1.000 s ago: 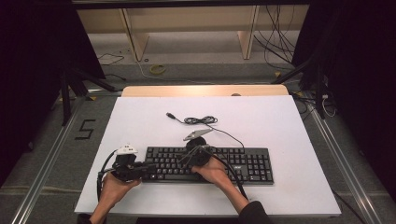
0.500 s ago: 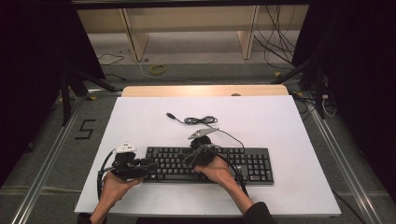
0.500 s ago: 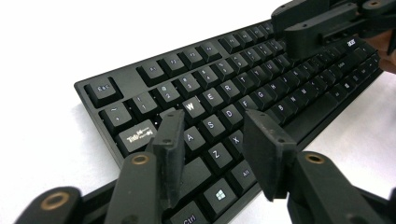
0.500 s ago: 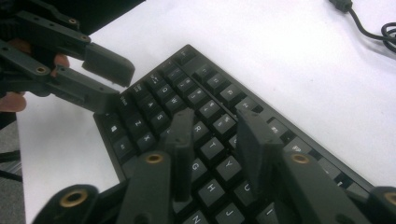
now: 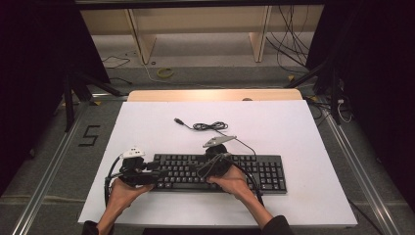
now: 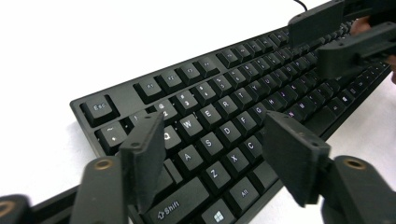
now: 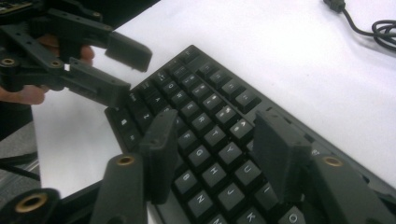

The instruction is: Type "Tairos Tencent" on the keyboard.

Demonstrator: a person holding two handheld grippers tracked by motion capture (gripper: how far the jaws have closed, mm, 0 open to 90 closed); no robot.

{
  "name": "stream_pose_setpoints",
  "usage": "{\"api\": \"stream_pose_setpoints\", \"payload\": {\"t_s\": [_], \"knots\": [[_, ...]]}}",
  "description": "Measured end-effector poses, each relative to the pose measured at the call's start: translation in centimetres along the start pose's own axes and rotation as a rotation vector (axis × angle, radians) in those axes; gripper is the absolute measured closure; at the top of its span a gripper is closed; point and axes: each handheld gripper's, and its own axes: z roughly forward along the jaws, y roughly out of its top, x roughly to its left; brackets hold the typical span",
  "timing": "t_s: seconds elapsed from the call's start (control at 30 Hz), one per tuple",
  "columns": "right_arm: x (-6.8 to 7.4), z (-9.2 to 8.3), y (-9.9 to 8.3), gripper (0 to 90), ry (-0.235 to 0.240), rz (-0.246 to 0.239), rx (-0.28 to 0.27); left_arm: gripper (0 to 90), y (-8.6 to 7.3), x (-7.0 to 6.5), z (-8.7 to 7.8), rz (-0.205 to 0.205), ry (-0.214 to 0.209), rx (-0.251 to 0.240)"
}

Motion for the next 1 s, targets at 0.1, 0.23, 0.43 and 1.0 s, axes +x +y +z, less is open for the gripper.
{"api": "stream_pose_setpoints", "payload": {"t_s": [0.1, 0.23, 0.43, 1.0], "knots": [[0.0, -0.4, -0.4, 48.9, 0.008, 0.001, -0.005, 35.5, 0.2, -0.1, 0.2, -0.004, -0.005, -0.005], [0.1, -0.8, -0.8, 46.5, 0.009, 0.005, -0.008, 35.7, 0.5, 0.0, 0.6, 0.004, -0.001, 0.007], [0.1, -1.4, -1.5, 43.1, 0.014, 0.0, -0.013, 42.2, 0.9, 0.1, 1.2, 0.003, 0.002, 0.023], [0.5, -2.8, -2.7, 40.0, -0.003, -0.001, -0.047, 74.6, 2.1, -0.2, 3.3, 0.047, -0.01, 0.1]]}}
